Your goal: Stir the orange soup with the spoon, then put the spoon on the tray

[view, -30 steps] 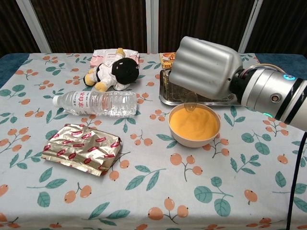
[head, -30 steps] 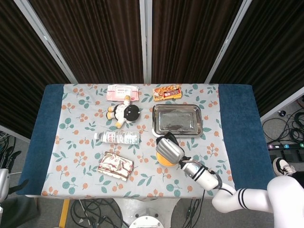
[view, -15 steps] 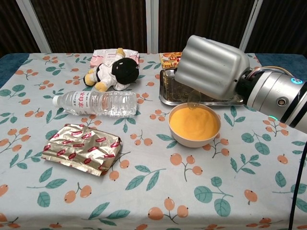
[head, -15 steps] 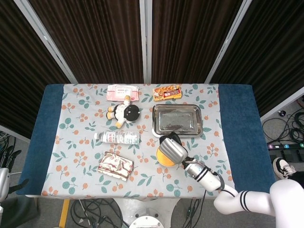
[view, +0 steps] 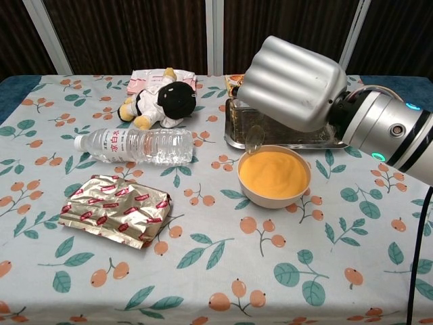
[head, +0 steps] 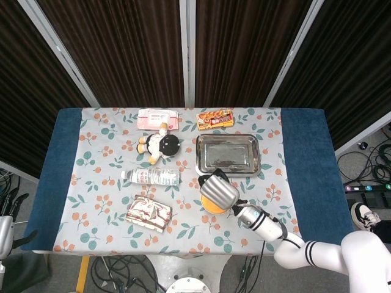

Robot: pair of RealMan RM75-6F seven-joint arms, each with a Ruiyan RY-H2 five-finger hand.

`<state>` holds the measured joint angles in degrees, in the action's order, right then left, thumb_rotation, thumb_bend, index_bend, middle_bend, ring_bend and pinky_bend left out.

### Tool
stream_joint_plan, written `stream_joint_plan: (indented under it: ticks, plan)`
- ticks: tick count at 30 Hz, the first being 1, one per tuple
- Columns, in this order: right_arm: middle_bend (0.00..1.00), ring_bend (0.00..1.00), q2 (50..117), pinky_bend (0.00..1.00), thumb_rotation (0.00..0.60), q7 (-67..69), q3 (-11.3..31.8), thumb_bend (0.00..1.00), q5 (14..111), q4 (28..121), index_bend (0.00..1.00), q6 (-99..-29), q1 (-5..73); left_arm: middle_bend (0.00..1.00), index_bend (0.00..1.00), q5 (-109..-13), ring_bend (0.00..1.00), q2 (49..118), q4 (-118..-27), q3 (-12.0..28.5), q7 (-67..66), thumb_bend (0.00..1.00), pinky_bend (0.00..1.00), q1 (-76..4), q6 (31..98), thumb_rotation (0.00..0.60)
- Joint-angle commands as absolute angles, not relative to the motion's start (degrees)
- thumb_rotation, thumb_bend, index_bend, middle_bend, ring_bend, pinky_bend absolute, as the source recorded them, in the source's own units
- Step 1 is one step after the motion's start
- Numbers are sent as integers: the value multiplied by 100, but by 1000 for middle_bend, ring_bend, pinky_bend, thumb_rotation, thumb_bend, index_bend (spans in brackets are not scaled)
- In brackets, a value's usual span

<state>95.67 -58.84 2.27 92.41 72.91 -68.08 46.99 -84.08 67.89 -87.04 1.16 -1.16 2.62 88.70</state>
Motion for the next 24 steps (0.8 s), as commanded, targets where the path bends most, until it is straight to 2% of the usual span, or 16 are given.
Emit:
stream_joint_plan:
  ticks: [1, 8, 17, 20, 24]
  plan:
    - [1000, 1000, 9581, 1000, 600, -5632, 568, 440, 8734, 7272, 1000, -6564, 4647, 142, 217, -8397, 117, 6780, -8713, 119, -121, 58, 134, 253, 8850, 600]
    - [1000, 1000, 9522, 1000, 600, -5712, 1305, 440, 7366, 7585, 1000, -6006, 4683, 142, 217, -8402, 117, 6767, -8759, 120, -175, 58, 134, 205, 8784, 600]
    - [1000, 1000, 9744, 1000, 600, -6415, 2113, 432, 4398, 7471, 994, -5161, 5203, 142, 217, -8394, 117, 6727, -8841, 116, -260, 58, 134, 184, 8762, 600]
    - [1000, 1000, 9869, 1000, 600, -6619, 2250, 416, 3366, 7191, 931, -4994, 5521, 142, 217, -8372, 117, 6711, -8869, 103, -285, 58, 134, 208, 8776, 600]
    - [1000, 1000, 10047, 1000, 600, -6700, 2258, 323, 2653, 6789, 820, -4944, 5836, 142, 217, -8347, 117, 6694, -8893, 94, -304, 58, 134, 228, 8784, 600]
